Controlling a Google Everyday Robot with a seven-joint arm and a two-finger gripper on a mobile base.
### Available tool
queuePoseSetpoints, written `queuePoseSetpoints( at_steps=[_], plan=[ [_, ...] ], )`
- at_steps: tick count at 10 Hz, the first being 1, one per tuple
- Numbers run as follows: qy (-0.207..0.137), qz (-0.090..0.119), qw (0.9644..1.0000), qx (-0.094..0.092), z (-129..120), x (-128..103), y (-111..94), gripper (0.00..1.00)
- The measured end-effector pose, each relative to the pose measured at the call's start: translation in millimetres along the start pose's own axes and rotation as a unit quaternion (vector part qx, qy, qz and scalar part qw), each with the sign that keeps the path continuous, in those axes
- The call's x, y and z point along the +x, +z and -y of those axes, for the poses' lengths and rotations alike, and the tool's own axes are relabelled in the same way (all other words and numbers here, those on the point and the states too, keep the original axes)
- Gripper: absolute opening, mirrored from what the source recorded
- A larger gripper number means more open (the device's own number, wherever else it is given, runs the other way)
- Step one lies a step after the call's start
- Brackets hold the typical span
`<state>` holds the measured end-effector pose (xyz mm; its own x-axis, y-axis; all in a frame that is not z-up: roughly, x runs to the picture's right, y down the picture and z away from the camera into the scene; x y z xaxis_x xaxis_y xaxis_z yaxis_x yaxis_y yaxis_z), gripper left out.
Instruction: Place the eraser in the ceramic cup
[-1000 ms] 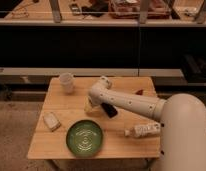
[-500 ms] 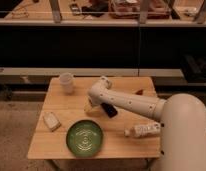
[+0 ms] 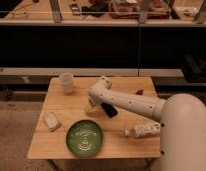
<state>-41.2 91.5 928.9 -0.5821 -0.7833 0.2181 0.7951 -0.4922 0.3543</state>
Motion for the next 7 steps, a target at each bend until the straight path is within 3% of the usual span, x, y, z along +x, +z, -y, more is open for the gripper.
queuePoseSetpoints(
  at_steps=[5,7],
  plan=[
    [0.002,0.003,1.0,-0.002,-2,0,-1,0.8],
    [-0.001,0.012,0.9999,0.0,-14,11,-10,0.8]
  ],
)
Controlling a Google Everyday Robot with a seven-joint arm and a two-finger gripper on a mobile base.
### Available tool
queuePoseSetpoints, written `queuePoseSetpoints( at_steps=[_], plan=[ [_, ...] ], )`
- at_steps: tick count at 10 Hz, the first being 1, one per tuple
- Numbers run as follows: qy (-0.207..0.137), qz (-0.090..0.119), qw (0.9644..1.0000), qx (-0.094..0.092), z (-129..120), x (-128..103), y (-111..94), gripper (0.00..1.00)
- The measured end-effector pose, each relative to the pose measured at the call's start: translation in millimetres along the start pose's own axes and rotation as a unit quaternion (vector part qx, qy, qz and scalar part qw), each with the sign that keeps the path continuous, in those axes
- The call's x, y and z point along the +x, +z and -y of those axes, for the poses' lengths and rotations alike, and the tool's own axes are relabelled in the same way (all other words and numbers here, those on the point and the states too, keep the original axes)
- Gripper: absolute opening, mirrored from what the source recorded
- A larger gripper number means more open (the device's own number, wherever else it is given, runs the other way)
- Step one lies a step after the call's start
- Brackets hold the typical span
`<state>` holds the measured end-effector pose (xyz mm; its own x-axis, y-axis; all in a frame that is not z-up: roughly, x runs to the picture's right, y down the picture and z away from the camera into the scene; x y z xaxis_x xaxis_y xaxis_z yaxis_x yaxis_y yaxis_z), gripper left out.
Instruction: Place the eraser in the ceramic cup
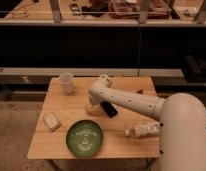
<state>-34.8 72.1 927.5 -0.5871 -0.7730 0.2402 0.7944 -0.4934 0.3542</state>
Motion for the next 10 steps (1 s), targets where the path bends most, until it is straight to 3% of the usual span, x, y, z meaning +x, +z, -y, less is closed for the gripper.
queuePoseSetpoints(
  at_steps=[2,4,5,7,8,10],
  plan=[
    [-0.007,0.013,0.9997,0.021,-13,29,-28,0.8],
    [0.007,0.039,0.9975,0.059,-29,31,-46,0.8],
    [0.026,0.071,0.993,0.091,-39,19,-55,0.8],
    [0.047,0.118,0.9851,0.116,-46,-8,-59,0.8],
    [0.06,0.143,0.9809,0.118,-50,-26,-59,0.8],
    [0.076,0.169,0.9778,0.098,-62,-53,-54,0.8]
  ],
)
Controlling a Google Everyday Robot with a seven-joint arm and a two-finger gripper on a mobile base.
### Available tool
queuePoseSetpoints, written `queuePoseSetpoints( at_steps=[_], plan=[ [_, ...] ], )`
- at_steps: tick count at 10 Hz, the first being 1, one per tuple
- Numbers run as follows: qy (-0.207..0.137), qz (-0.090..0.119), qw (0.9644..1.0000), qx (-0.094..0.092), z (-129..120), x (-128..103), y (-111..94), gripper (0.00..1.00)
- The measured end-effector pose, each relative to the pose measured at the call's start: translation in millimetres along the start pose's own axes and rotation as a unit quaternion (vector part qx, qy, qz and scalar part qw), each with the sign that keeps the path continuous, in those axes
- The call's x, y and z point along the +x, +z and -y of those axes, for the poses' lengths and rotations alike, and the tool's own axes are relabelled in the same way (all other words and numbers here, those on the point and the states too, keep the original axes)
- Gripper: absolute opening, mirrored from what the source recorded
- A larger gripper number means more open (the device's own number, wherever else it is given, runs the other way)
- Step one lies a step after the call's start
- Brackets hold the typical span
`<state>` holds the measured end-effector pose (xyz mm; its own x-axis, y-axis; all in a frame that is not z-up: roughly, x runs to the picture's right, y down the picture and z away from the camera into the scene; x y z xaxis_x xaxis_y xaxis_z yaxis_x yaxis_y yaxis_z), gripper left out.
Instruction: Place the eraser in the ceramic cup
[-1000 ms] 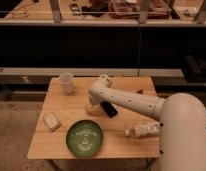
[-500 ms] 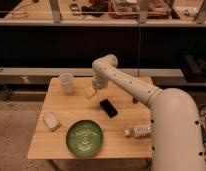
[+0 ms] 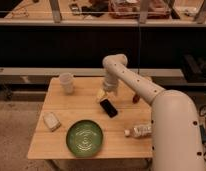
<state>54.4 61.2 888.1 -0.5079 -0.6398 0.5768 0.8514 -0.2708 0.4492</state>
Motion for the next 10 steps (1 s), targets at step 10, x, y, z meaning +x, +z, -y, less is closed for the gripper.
queuePoseSetpoints(
  at_steps=[10],
  plan=[
    [-0.032,-0.016,0.9955,-0.088,-5,4,42,0.8]
  ],
)
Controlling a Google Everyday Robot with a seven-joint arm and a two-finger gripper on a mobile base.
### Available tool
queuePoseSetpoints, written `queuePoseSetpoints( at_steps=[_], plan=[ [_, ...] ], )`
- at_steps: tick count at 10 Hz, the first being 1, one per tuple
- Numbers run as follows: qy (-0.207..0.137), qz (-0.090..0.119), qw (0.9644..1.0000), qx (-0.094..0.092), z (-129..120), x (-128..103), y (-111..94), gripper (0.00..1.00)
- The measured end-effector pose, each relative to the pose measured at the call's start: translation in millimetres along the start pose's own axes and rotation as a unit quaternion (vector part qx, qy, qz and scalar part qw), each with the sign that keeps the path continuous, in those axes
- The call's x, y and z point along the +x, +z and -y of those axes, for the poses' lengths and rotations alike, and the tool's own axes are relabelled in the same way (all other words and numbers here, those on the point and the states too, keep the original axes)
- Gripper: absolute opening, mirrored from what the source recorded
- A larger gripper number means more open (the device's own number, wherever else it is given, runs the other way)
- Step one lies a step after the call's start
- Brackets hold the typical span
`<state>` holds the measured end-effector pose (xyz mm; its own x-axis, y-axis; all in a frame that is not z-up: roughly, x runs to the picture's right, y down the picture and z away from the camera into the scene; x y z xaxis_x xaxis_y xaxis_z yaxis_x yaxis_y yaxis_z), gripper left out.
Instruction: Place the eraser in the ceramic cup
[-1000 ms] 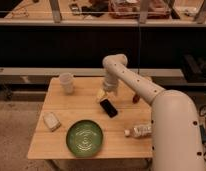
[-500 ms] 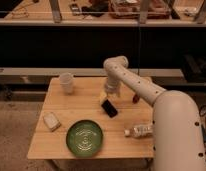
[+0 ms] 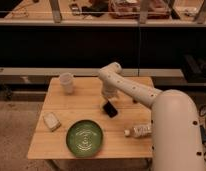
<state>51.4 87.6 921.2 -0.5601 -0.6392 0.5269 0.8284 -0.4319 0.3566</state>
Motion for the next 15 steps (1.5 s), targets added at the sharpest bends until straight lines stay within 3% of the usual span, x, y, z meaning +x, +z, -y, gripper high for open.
queuePoseSetpoints(
  at_steps=[3,6,8,9,10,13,15],
  plan=[
    [0.0,-0.005,1.0,-0.002,11,-7,11,0.74],
    [0.007,-0.011,0.9999,0.004,15,-14,17,0.45],
    [0.021,-0.022,0.9991,0.029,21,-12,14,0.23],
    [0.031,-0.036,0.9977,0.048,21,-6,5,0.12],
    [0.037,-0.046,0.9967,0.056,15,2,-3,0.05],
    [0.024,-0.081,0.9954,0.045,-7,59,-43,0.0],
    [0.008,-0.096,0.9939,0.054,0,110,-59,0.0]
  ],
)
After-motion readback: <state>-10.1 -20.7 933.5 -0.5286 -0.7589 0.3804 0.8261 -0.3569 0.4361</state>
